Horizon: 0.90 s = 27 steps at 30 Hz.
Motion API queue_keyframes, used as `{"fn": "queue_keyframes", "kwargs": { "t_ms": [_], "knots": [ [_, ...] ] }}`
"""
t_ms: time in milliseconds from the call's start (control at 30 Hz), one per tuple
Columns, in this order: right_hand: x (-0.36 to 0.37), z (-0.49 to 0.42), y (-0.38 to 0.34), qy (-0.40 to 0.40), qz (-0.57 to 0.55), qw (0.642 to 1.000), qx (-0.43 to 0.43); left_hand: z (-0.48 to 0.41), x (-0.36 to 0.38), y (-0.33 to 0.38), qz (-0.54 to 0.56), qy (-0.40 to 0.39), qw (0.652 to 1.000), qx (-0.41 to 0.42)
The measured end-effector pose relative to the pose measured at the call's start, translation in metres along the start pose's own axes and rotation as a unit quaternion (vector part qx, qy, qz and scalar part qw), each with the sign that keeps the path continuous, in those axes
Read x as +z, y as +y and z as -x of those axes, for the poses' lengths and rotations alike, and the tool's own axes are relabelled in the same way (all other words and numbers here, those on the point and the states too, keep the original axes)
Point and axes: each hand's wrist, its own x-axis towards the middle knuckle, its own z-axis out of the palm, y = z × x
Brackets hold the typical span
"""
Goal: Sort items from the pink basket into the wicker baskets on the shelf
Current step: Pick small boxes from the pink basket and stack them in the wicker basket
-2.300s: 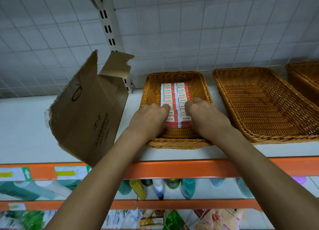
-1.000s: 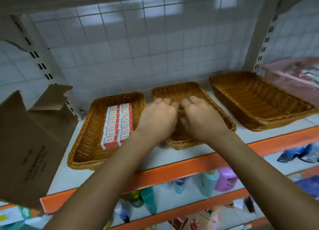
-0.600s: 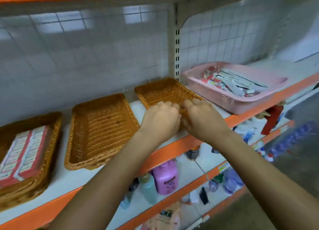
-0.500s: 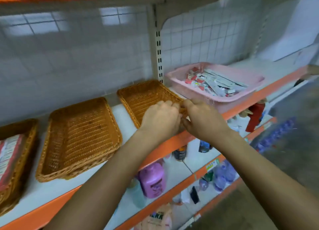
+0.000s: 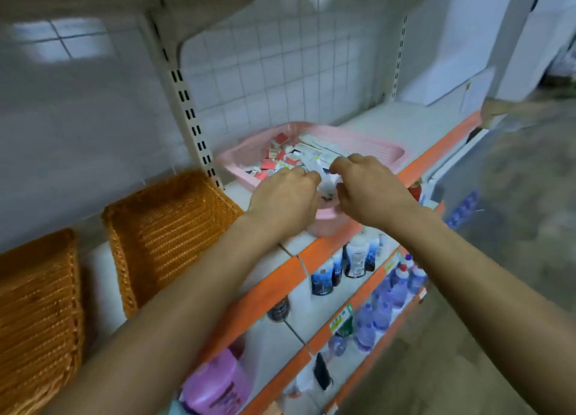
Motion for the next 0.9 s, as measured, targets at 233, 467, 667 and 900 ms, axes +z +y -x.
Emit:
{"fn": "queue_keyframes", "kwargs": {
  "t_ms": [233, 467, 667, 900],
  "knots": [
    [0.021, -0.079, 0.045, -0.092, 0.021, 0.995, 0.03, -0.084, 0.032, -0.027, -0.028, -0.041, 0.998, -0.025],
    [0.033, -0.115, 0.056, -0.185, 0.078, 0.98, 0.009, -0.119, 0.055, -0.047, -0.073, -0.136, 0.985, -0.08],
    [0.042, -0.126, 0.065, -0.195, 0.092, 0.976, -0.023, -0.126, 0.065, -0.058, -0.038, -0.152, 0.979, -0.13],
    [0.043, -0.127, 0.072, -0.124, 0.009, 0.992, -0.005, -0.123, 0.061, -0.056, 0.002, -0.153, 0.979, -0.134]
  ]
}}
